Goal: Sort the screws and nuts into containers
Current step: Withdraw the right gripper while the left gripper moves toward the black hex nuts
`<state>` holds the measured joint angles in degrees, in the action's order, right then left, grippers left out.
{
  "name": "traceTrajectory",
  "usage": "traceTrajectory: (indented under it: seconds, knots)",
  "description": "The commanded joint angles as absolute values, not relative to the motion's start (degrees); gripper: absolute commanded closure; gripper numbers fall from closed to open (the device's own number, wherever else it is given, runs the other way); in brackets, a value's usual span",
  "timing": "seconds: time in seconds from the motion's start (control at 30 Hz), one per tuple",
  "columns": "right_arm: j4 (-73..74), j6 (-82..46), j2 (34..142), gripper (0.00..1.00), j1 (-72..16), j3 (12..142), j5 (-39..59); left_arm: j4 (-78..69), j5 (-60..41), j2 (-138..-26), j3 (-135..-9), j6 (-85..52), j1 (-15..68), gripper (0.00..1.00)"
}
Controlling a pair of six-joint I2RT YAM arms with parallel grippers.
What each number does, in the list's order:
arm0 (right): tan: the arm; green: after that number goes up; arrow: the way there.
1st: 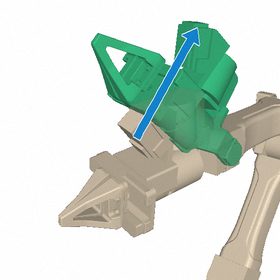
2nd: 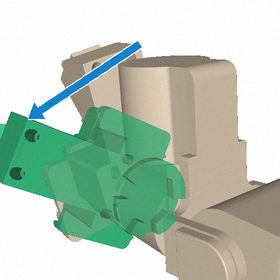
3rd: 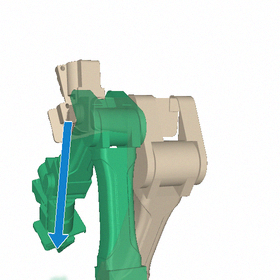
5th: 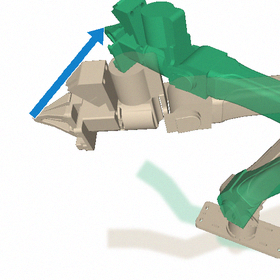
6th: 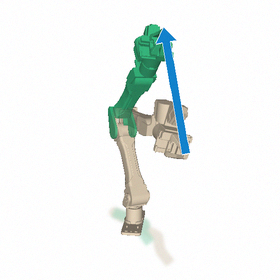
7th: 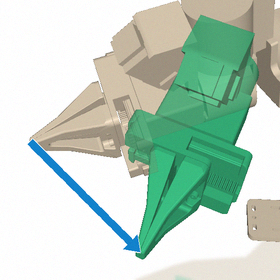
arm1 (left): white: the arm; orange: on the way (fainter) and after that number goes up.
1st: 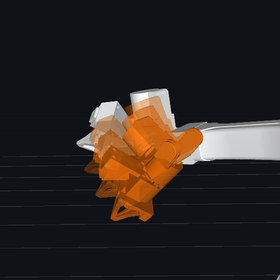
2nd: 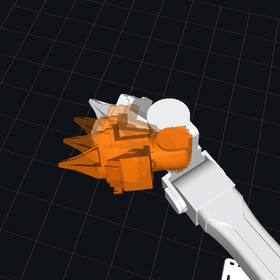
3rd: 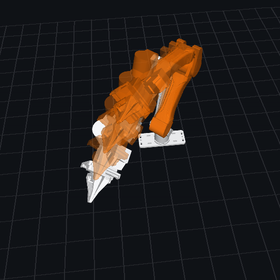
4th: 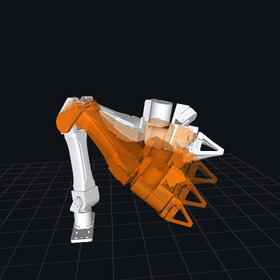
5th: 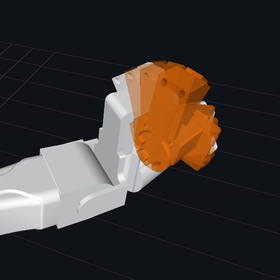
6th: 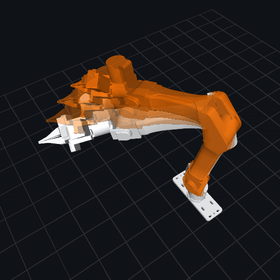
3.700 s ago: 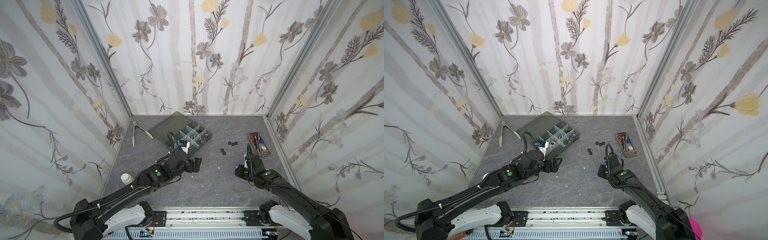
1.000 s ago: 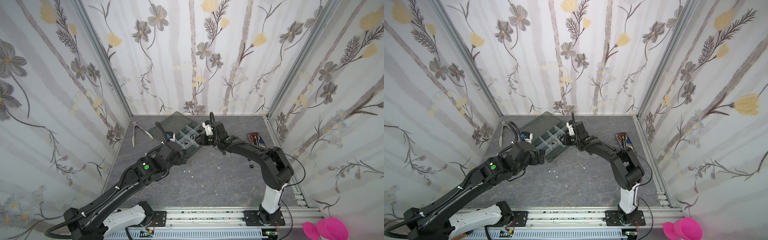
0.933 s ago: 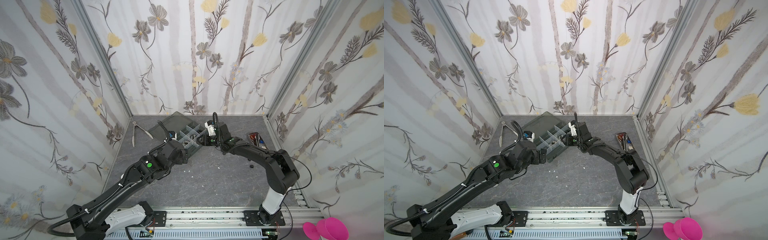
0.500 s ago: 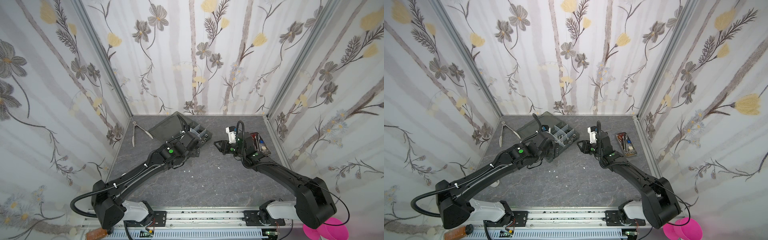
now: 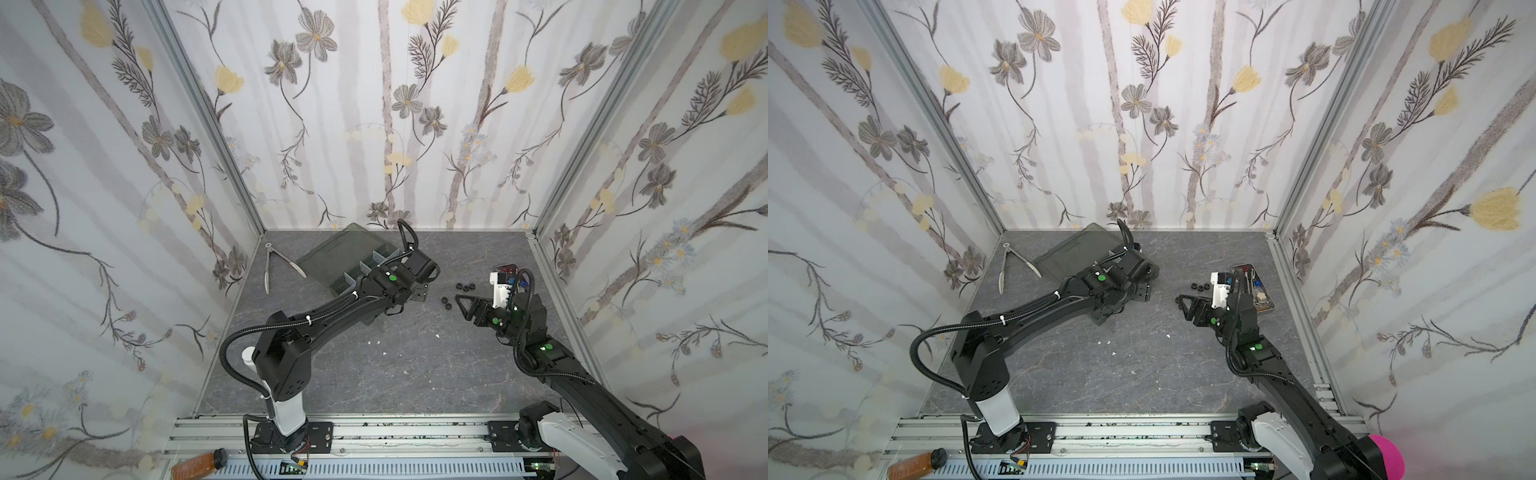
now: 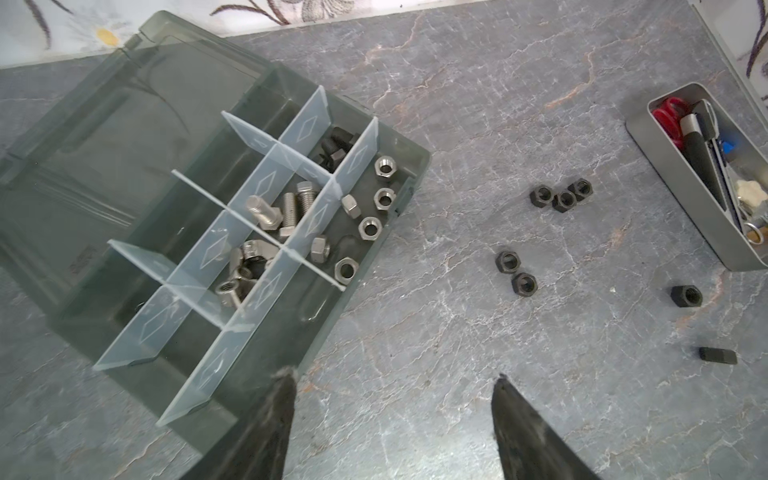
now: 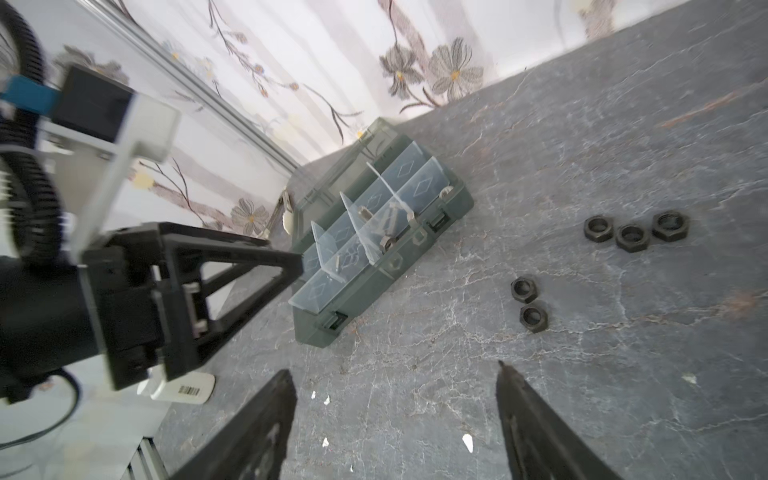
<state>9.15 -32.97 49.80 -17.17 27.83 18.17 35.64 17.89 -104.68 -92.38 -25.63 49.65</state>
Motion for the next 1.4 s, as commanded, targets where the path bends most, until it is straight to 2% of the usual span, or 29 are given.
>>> traceTrajectory:
  seconds: [0.0, 0.1, 0.47, 0.8, 1.07, 1.37]
  knots:
    - [10.22, -34.18, 45.31, 0.06, -14.37, 26.41, 19.79, 34.78, 16.99, -108.29, -96.18, -24.26, 49.65, 0.26]
    - [8.3, -33.86, 41.3, 0.0, -11.51, 25.58, 19.96, 34.78, 16.06, -112.07, -99.88, -23.65, 49.59, 0.28]
    - [0.7, -32.54, 35.5, 0.0, -8.51, 25.02, 17.14, 34.49, 13.3, -121.89, -107.82, -22.84, 49.57, 0.29]
    - [-2.5, -32.83, 31.52, 0.0, -8.53, 23.27, 16.88, 29.54, 11.86, -123.28, -103.23, -24.28, 49.87, 0.31]
    - [-2.21, -33.13, 32.26, 0.0, -8.49, 23.07, 16.68, 27.52, 10.47, -126.6, -105.42, -23.6, 50.28, 0.21]
    - [-2.7, -33.28, 32.36, 0.0, -8.53, 23.21, 16.4, 26.63, 8.4, -132.01, -109.77, -22.86, 50.27, 0.2]
